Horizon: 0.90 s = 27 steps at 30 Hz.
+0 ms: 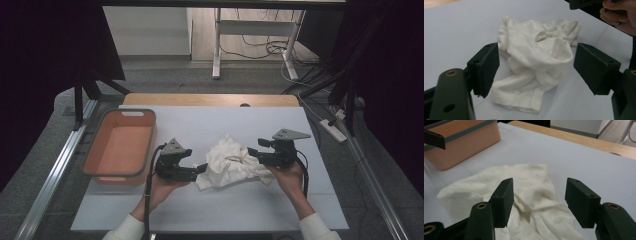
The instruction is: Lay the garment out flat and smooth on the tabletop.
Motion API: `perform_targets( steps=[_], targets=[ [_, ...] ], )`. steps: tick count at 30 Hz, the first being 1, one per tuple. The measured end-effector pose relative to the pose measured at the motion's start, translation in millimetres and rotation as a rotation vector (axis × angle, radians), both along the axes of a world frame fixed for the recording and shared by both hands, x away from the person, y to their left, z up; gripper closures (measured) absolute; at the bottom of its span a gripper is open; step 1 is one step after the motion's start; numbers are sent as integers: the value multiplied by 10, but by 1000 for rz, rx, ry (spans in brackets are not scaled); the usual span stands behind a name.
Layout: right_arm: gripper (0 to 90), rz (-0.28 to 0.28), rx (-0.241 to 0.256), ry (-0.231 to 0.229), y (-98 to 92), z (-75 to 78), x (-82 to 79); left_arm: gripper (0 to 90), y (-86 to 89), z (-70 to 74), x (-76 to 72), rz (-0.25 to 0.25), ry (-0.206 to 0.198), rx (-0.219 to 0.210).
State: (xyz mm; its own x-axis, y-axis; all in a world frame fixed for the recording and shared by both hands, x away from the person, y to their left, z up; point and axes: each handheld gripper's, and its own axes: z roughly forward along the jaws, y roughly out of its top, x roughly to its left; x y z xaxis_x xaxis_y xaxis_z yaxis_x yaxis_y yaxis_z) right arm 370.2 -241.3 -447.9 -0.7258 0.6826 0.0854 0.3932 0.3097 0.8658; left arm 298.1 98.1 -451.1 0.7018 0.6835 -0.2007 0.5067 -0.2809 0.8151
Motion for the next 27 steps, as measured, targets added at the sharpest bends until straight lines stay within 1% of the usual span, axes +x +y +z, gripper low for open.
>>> perform_targets(
  steps=[1,2,3,6,8,10,15,18,19,21,22,24,25,26,27],
  targets=[
    [401,0,0,0,0,0,0,217,0,0,0,0,0,0],
    [398,-11,-6,9,-65,-33,-2,217,-80,-13,7,-13,3,4],
    [397,-18,-7,15,-104,-55,-5,217,-120,-18,10,-19,3,7],
    [393,-32,-19,24,-176,-89,-5,219,-245,-34,20,-39,1,16],
    [394,-40,-15,25,-209,-97,-1,219,-332,-52,36,-53,1,29],
    [394,-46,-12,28,-229,-98,6,221,-416,-81,58,-64,6,36],
    [391,-51,-13,31,-242,-105,16,225,-586,-193,121,-81,22,82],
    [387,-53,-17,35,-240,-117,22,241,-641,-268,157,-77,33,102],
    [387,-55,-15,37,-241,-120,23,259,-656,-293,166,-71,33,105],
    [386,-57,-10,39,-246,-124,26,326,-675,-334,183,-55,39,118],
    [384,-60,-9,39,-248,-125,27,383,-680,-347,190,-52,39,124],
    [383,-61,-5,40,-251,-125,27,529,-686,-383,203,-40,45,138],
    [383,-61,-4,41,-252,-125,27,620,-678,-392,208,-39,47,140],
    [383,-61,-5,41,-252,-126,27,704,-664,-405,214,-33,51,135],
    [383,-61,-6,41,-253,-126,27,764,-649,-411,221,-32,55,131]
  ],
)
